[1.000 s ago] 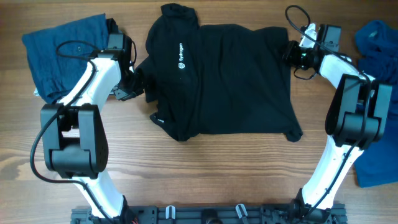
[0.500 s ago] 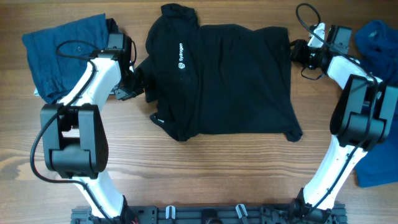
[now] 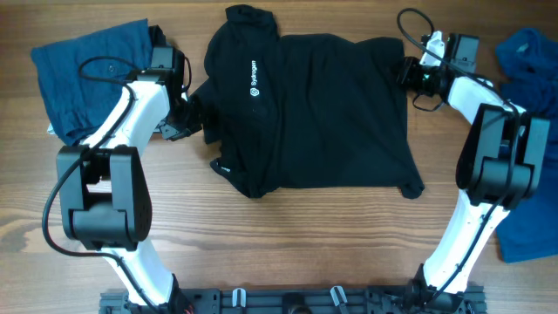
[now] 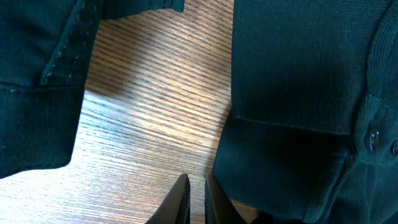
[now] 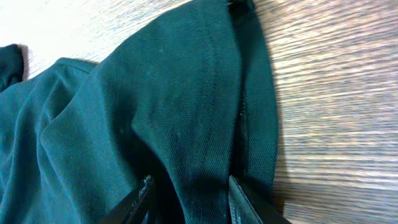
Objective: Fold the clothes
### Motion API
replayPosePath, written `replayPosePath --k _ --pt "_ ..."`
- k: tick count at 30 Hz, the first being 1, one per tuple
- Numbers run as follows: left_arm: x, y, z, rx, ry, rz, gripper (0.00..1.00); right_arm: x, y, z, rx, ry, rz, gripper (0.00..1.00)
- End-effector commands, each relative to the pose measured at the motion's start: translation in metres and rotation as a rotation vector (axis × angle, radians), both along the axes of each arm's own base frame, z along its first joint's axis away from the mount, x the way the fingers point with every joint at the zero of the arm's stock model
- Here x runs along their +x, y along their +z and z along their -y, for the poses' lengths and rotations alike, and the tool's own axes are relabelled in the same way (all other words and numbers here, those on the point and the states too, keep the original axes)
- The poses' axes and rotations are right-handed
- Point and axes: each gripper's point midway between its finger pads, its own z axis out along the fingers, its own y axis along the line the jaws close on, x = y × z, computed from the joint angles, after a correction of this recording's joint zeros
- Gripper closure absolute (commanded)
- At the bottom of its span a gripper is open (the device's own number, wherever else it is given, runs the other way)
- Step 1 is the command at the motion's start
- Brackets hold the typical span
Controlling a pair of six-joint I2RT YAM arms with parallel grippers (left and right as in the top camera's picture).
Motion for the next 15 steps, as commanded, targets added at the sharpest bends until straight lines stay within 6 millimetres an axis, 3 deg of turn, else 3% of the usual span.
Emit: replayPosePath --k 1,5,8,12,15 --pt "0.0 0.004 -0.001 0.015 -0.019 0.013 0.91 0.001 0.003 -0.019 -0.024 0.043 0.022 0.69" --pt "-0.001 0.004 -0.001 0.015 -0.019 0.01 0.91 0.006 0.006 -0.025 -0.027 0.054 0.046 0.77" --pt "-0.001 0.004 -0.001 0.015 -0.019 0.009 0.91 0.007 0.007 -0.02 -0.034 0.047 0.055 0.96" --pt "-0.001 0.004 -0.001 0.015 -0.019 0.009 0.9 0.009 0.009 0.0 -0.038 0.012 0.067 0.96" --pt "-0.001 0.004 -0.001 0.015 -0.019 0.009 0.9 0.009 0.018 0.001 0.031 0.04 0.096 0.96"
